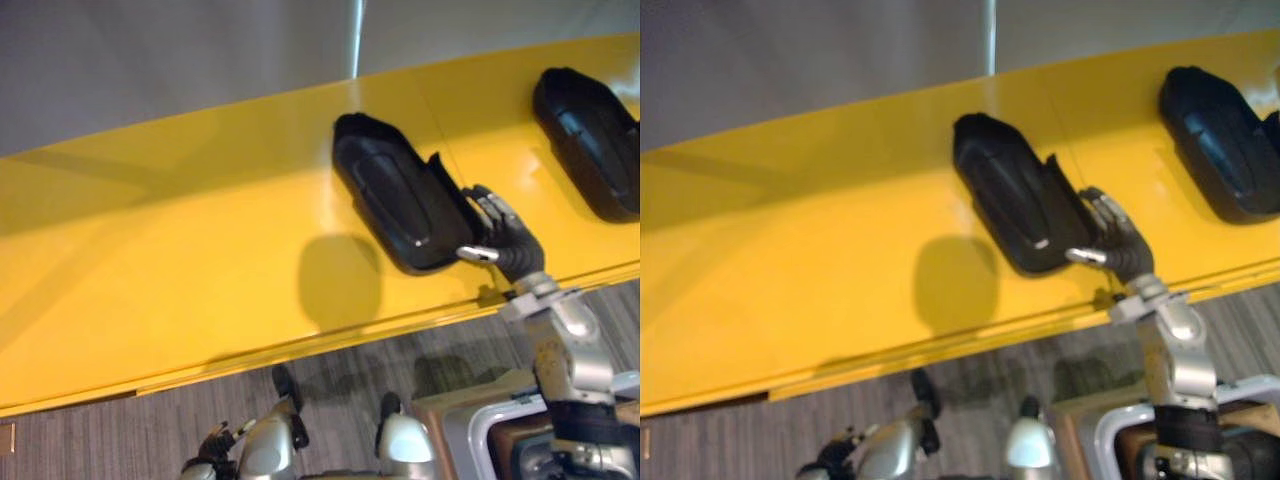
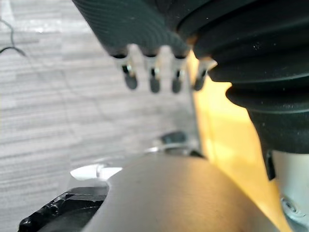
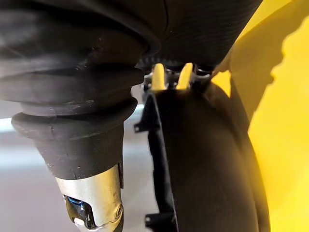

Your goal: Walk over and take plastic housings, then place them on the shelf

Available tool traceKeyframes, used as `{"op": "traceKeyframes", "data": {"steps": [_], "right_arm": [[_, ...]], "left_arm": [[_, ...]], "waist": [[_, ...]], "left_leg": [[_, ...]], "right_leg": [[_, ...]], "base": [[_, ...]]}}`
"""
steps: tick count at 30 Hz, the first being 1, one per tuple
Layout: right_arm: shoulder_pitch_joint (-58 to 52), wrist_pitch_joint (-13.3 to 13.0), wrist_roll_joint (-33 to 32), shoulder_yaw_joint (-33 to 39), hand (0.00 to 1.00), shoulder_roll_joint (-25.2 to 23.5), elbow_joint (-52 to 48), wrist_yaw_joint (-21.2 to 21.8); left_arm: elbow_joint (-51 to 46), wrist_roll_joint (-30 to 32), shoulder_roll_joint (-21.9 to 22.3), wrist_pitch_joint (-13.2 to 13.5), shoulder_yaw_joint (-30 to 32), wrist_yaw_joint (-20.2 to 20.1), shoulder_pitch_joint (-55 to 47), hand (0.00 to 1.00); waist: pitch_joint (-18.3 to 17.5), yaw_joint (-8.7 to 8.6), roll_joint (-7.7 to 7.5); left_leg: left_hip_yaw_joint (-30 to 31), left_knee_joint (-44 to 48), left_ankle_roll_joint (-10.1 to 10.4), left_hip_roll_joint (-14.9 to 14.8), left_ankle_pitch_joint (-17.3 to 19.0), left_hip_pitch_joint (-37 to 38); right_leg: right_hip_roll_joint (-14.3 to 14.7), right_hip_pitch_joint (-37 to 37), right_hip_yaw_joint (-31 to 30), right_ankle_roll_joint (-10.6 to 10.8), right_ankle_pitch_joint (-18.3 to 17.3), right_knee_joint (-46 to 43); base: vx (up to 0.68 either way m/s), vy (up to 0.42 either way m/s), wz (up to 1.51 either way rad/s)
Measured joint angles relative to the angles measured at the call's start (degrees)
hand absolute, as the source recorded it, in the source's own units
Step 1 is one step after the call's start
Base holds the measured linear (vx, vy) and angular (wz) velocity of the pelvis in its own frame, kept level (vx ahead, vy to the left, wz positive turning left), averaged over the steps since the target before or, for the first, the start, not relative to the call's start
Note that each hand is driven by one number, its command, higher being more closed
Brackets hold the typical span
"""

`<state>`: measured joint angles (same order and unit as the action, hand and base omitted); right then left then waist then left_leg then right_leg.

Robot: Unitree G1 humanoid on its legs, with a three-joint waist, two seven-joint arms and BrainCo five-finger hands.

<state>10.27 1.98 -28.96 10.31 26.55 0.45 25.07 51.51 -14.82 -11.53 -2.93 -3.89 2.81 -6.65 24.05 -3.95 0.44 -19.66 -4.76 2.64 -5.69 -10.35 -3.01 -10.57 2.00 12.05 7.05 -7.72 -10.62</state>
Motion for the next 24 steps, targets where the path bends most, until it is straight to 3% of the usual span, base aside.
{"op": "traceKeyframes", "data": {"steps": [5, 10, 21, 24], "right_arm": [[-0.4, 0.9, -0.2, -2.1, 0.0, -0.3, 0.0, 1.8], [-0.4, 1.0, -1.8, -3.9, 0.0, -0.3, -0.1, 3.6], [-0.9, 1.0, -1.8, -6.5, 0.0, -0.3, -1.7, 3.7], [-1.0, -0.2, -1.7, -7.2, 0.0, -0.3, -1.7, 2.8]], "left_arm": [[0.6, 0.0, -1.1, 0.0, -1.4, 0.0, 0.1, 0.0], [1.4, -0.2, -1.1, 0.0, -1.4, 0.0, 0.6, 0.0], [1.7, -0.4, -1.4, 0.0, -2.0, 0.0, 1.3, 0.0], [2.1, -0.3, -1.4, 0.0, -2.1, 0.0, 1.7, 0.0]], "waist": [[-0.6, 0.06, -0.99], [-0.6, 0.08, -1.01], [-0.6, 0.09, -1.0], [-0.6, 0.13, -0.99]], "left_leg": [[-0.1, 0.0, 0.2, -0.4, -0.1, 0.0], [0.1, 0.0, 0.4, -0.9, -0.3, 0.0], [0.2, 0.0, 0.5, -0.9, -0.3, -0.1], [0.2, 0.0, 0.5, -0.9, -0.3, -0.1]], "right_leg": [[0.4, 0.0, -0.1, 0.0, 0.0, 0.0], [0.8, -0.2, -0.1, -0.3, -0.2, 0.0], [0.9, -0.3, 0.0, -0.4, -0.2, -0.1], [0.9, -0.3, 0.0, -0.4, -0.2, -0.4]], "base": [[0.0, 0.0, 0.0], [0.0, 0.0, 0.0], [0.0, 0.0, 0.0], [0.0, 0.0, 0.0]]}}
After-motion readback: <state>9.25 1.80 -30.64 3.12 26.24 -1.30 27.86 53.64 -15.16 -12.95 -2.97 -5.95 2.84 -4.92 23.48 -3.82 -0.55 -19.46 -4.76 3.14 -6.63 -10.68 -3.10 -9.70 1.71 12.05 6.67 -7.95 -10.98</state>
